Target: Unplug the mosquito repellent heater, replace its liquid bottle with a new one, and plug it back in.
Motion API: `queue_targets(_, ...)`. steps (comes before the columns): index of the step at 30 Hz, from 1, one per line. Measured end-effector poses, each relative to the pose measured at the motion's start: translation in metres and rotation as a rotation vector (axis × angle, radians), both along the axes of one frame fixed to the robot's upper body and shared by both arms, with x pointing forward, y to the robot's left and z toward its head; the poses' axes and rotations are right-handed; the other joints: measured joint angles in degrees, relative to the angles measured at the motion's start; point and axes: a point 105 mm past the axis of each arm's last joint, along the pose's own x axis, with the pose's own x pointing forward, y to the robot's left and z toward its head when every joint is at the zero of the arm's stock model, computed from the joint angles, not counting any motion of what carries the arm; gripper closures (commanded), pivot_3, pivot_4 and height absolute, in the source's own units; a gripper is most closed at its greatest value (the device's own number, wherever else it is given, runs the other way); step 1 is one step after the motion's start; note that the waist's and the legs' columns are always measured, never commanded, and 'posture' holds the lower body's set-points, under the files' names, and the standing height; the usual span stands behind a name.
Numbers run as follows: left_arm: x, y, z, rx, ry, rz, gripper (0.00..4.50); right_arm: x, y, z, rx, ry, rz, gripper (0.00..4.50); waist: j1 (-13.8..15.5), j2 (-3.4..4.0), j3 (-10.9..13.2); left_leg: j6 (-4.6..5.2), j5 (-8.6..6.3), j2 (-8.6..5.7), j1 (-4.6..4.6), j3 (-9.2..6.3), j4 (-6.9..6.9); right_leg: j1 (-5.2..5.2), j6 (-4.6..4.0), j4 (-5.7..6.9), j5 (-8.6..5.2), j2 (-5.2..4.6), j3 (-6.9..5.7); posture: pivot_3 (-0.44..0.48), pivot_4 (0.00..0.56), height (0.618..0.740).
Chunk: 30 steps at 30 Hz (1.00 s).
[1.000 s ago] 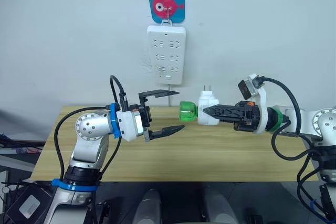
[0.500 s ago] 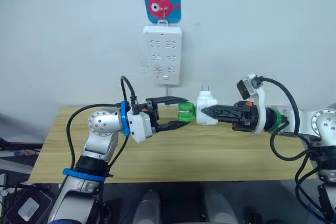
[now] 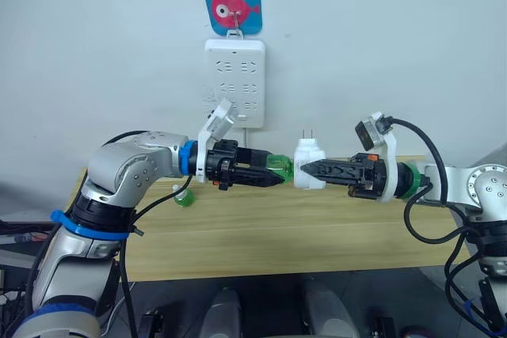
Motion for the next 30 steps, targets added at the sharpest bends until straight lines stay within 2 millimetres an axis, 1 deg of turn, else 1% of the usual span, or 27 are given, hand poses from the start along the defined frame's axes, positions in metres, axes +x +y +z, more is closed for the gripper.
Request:
queue_targets(1,0.001,0.001,0.000,0.003,-0.018,0.007,1.25,0.000,0.000,0.000,0.001,-0.001,-0.001,1.50,0.0,0.01,0.0,0.00,0.00,0.00,0.00,0.00,0.00,0.00,0.00,0.00,0.00,0.01,0.01,-0.060,0.202,0.740)
queue_targets(2,0.001,0.003,-0.002,0.011,-0.047,0.014,0.91,0.000,0.000,0.000,0.001,-0.001,0.001,1.50,0.0,0.02,0.0,0.00,0.00,0.01,0.00,0.01,-0.01,-0.01,0.00,0.00,0.00,0.01,0.03,-0.060,0.202,0.740)
queue_targets(5,-0.002,0.015,-0.018,0.079,-0.116,0.051,0.01,-0.004,0.003,0.002,0.003,-0.013,0.018,1.50,0.0,0.08,0.0,0.00,0.00,0.02,0.03,0.11,-0.03,-0.03,0.00,-0.01,0.00,0.00,0.13,-0.063,0.202,0.740)
queue_targets(8,-0.009,0.025,-0.041,0.120,-0.206,0.071,0.00,-0.005,0.003,0.003,0.010,-0.014,0.019,1.50,0.3,0.08,0.1,0.00,0.00,0.00,-0.02,0.12,-0.01,-0.03,-0.01,-0.04,0.00,-0.05,0.14,-0.058,0.199,0.740)
queue_targets(10,-0.008,0.026,-0.047,0.120,-0.294,0.097,0.00,-0.005,0.003,0.003,0.010,-0.014,0.018,1.50,0.5,0.08,0.0,0.01,0.00,-0.02,-0.04,0.11,0.02,-0.02,-0.01,-0.04,0.01,-0.08,0.13,-0.058,0.199,0.740)
queue_targets(12,-0.002,0.023,-0.046,0.086,-0.452,0.157,0.00,-0.005,0.003,0.003,0.010,-0.014,0.017,1.50,1.1,0.08,0.0,0.00,0.00,-0.06,-0.04,0.12,0.04,-0.01,-0.01,-0.04,0.01,-0.13,0.13,-0.054,0.196,0.740)
queue_targets(15,-0.005,0.014,-0.035,-0.027,-0.784,0.176,0.00,-0.004,0.003,0.003,0.010,-0.014,0.016,1.50,2.1,0.08,0.0,0.00,0.00,-0.06,-0.10,0.16,0.05,-0.03,-0.01,-0.08,0.02,-0.16,0.13,-0.056,0.194,0.740)
queue_targets(18,-0.007,0.013,-0.023,-0.086,-0.993,0.193,0.00,-0.004,0.003,0.004,0.010,-0.019,0.017,1.50,2.4,0.08,0.0,0.00,0.00,-0.06,-0.09,0.15,0.05,-0.03,-0.01,-0.07,0.02,-0.17,0.12,-0.054,0.192,0.740)
queue_targets(21,-0.005,0.015,-0.020,-0.093,-1.080,0.186,0.00,-0.004,0.003,0.004,0.009,-0.019,0.017,1.50,2.2,0.08,0.0,0.01,-0.01,-0.08,-0.08,0.16,0.05,-0.03,-0.01,-0.04,0.02,-0.16,0.13,-0.054,0.191,0.740)
queue_targets(26,-0.007,0.008,-0.014,-0.124,-1.158,0.126,0.00,-0.004,0.003,0.004,0.008,-0.019,0.017,1.50,2.1,0.08,0.0,0.01,-0.01,-0.08,-0.09,0.15,0.06,-0.02,0.00,-0.03,0.03,-0.15,0.12,-0.059,0.188,0.740)
queue_targets(29,-0.009,0.004,-0.017,-0.122,-1.160,0.083,0.58,-0.004,0.003,0.004,0.008,-0.019,0.017,1.50,1.8,0.08,0.0,0.01,-0.01,-0.08,-0.08,0.15,0.06,-0.02,0.00,-0.01,0.03,-0.15,0.11,-0.060,0.188,0.740)
queue_targets(30,-0.010,0.003,-0.018,-0.122,-1.153,0.069,0.86,-0.004,0.003,0.004,0.008,-0.019,0.017,1.50,1.8,0.08,0.0,0.01,-0.01,-0.08,-0.08,0.15,0.06,-0.02,0.00,-0.01,0.03,-0.14,0.12,-0.062,0.187,0.740)
